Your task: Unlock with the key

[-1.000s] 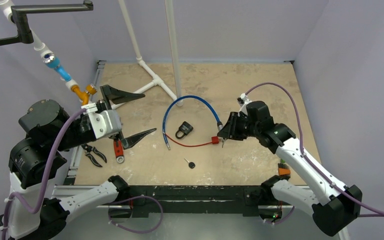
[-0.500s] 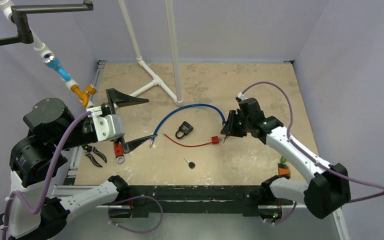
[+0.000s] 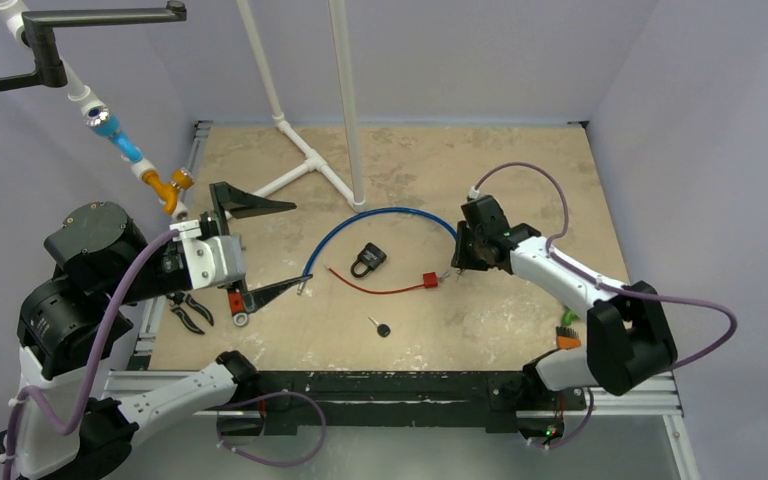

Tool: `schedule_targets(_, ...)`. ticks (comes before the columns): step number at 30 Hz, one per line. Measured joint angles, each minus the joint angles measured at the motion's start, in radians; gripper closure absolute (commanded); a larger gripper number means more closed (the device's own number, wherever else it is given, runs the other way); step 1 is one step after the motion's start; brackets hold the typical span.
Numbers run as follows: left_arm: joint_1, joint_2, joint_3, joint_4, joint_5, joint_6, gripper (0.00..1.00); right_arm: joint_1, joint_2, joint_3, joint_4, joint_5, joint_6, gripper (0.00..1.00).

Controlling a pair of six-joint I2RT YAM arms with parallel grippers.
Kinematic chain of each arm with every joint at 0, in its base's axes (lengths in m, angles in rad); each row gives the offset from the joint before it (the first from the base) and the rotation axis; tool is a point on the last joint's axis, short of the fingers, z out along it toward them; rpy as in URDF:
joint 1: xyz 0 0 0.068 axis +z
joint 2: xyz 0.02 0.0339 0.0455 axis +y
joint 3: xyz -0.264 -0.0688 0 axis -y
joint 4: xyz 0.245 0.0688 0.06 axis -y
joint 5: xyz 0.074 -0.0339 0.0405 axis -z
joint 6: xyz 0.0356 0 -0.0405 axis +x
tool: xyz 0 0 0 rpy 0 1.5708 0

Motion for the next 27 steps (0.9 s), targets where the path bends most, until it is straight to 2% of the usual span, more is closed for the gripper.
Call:
schedule_targets(3, 0.0, 0.0, 0.0, 0.0, 0.003, 0.0, 0.1, 0.0, 0.061, 0.0, 0.018, 0.03, -0.004, 0.9)
schedule_targets(7, 0.0, -0.003, -0.004, 0.0, 0.003, 0.0, 0.07, 0.0, 0.129, 0.0, 0.035, 0.075, -0.013, 0.63)
schedule_targets(10, 0.0, -0.018, -0.032, 0.0, -0.005, 0.0, 0.03, 0.0, 0.151, 0.005, 0.038, 0.104, -0.016, 0.38)
schedule_targets(13, 0.0, -0.023, -0.05, -0.031, -0.043, 0.002, 0.0, -0.001, 0.154, 0.023, 0.037, 0.125, -0.017, 0.22)
schedule_targets(15, 0.0, -0.011, -0.051, -0.071, -0.092, 0.002, 0.0, -0.001, 0.149, 0.041, 0.039, 0.131, -0.017, 0.18)
schedule_targets(18, 0.0, 0.014, -0.061, -0.127, -0.141, 0.003, 0.0, -0.001, 0.126, 0.056, 0.037, 0.147, -0.017, 0.17)
schedule_targets(23, 0.011, 0.022, -0.143, -0.178, -0.192, -0.009, 0.0, 0.018, -0.013, 0.055, 0.039, 0.143, -0.019, 0.16)
schedule_targets(27, 0.059, 0.045, -0.157, -0.212, -0.223, -0.038, 0.0, 0.142, -0.184, 0.027, 0.084, 0.126, -0.026, 0.15)
